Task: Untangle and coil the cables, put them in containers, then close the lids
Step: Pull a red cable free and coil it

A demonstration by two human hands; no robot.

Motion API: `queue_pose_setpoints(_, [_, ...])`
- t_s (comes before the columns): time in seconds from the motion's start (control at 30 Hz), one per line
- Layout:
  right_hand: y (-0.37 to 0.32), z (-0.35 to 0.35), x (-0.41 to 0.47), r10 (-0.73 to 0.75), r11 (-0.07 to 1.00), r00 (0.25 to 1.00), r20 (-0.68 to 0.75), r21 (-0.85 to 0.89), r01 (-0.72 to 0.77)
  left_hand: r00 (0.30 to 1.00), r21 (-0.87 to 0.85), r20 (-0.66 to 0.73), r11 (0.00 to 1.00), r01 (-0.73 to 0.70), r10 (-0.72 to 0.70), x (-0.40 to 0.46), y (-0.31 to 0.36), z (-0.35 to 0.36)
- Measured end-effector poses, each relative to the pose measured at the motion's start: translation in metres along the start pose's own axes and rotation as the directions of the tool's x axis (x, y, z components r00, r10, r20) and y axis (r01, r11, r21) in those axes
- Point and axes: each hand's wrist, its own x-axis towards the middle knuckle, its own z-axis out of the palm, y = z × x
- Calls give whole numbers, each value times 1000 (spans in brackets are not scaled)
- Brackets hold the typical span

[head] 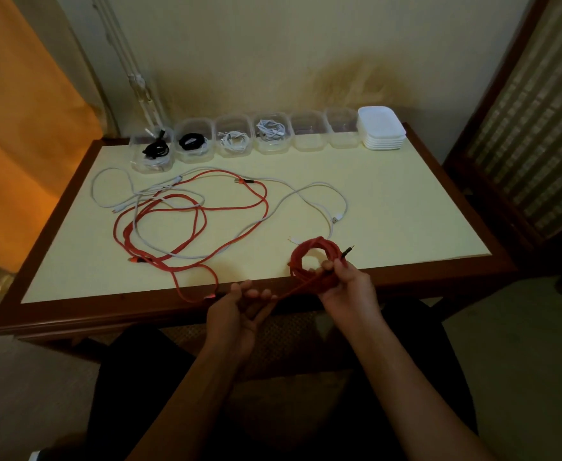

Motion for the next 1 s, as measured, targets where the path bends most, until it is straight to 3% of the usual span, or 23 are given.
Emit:
queue_pose_setpoints(0.1, [1,9,-3,33,996,999,10,77,-33,992,206,-49,971,121,-114,-2,-6,4])
queue_pose_setpoints(0.17, [1,16,-6,44,996,999,17,78,-45,990,476,2,871,121,-139,-5,-8,3])
queue_pose_setpoints(0.2, [0,19,-8,59,996,998,20,72,-61,992,626,29,776,79,-125,-4,-9,0])
queue_pose_setpoints(0.27, [1,21,-10,105,993,994,26,53,-106,995,870,104,486,-83,-15,4,-12,-12])
queue_pose_setpoints(0.33, [5,20,-11,147,989,989,29,-15,-147,982,961,172,208,-185,80,13,-14,-24])
queue_pose_setpoints(0.37, [8,18,-11,164,985,986,24,-63,-162,975,969,198,131,-210,103,15,-15,-28])
queue_pose_setpoints(0.43, [16,12,-12,186,974,983,0,-131,-184,957,957,263,93,-275,126,17,-16,-31])
queue_pose_setpoints(0.5, [23,8,-13,208,967,978,-18,-148,-208,942,915,316,227,-333,110,12,-14,-28])
queue_pose_setpoints(0.57, [29,5,-14,227,963,973,-33,-144,-229,943,824,326,472,-315,60,8,-8,-25])
queue_pose_setpoints(0.63, [35,3,-14,243,959,969,-42,-142,-246,952,711,305,668,-220,-12,8,-2,-23])
queue_pose_setpoints(0.77, [41,0,-15,190,959,979,-69,-200,-200,949,420,257,906,59,-181,10,-6,-13])
queue_pose_setpoints(0.83, [44,-2,-13,124,956,985,-119,-250,-151,933,112,214,956,271,-290,10,-10,-8])
queue_pose_setpoints(0.9, [48,-6,-12,58,934,985,-164,-340,-111,927,-79,152,931,357,-343,13,-12,-5])
queue_pose_setpoints(1.0, [51,-16,-14,-22,851,987,-161,-521,-66,933,79,162,947,311,-320,11,-13,1])
